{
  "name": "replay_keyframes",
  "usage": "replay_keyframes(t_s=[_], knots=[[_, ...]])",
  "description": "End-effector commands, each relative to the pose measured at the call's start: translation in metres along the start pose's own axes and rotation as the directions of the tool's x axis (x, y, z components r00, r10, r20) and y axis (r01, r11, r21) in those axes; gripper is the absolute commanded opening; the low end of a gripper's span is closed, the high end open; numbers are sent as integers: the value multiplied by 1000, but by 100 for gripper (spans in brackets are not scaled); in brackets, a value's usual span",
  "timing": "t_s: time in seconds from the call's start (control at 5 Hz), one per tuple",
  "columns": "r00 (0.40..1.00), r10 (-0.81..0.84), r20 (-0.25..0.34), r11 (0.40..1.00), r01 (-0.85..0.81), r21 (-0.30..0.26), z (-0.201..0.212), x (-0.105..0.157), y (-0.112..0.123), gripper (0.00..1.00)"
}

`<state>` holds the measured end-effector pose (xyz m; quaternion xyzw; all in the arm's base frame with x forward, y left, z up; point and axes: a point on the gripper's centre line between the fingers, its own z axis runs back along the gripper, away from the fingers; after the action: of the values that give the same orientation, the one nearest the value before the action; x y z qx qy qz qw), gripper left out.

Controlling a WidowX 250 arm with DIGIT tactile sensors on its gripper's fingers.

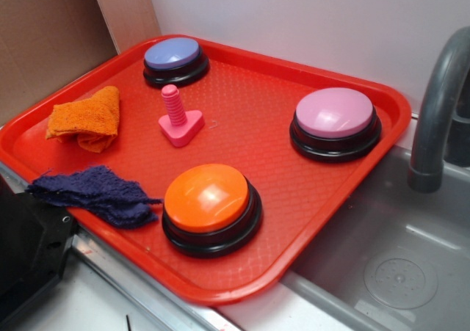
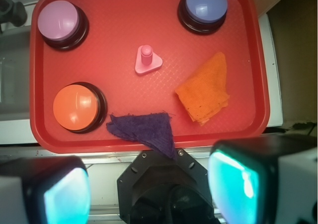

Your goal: Push the purple button.

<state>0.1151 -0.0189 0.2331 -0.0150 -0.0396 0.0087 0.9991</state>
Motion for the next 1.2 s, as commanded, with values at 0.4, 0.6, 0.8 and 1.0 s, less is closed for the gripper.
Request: replay_keyframes(t_s=[0.4,0.6,0.8,1.0], knots=[[967,231,106,967,-241,84,-49,74,66,100],[958,257,125,960,-268,78,-81,95,89,100],[953,247,175,960,-266,92,-108,121,102,100],[950,268,161,947,-291,139,-129,139,117,100]])
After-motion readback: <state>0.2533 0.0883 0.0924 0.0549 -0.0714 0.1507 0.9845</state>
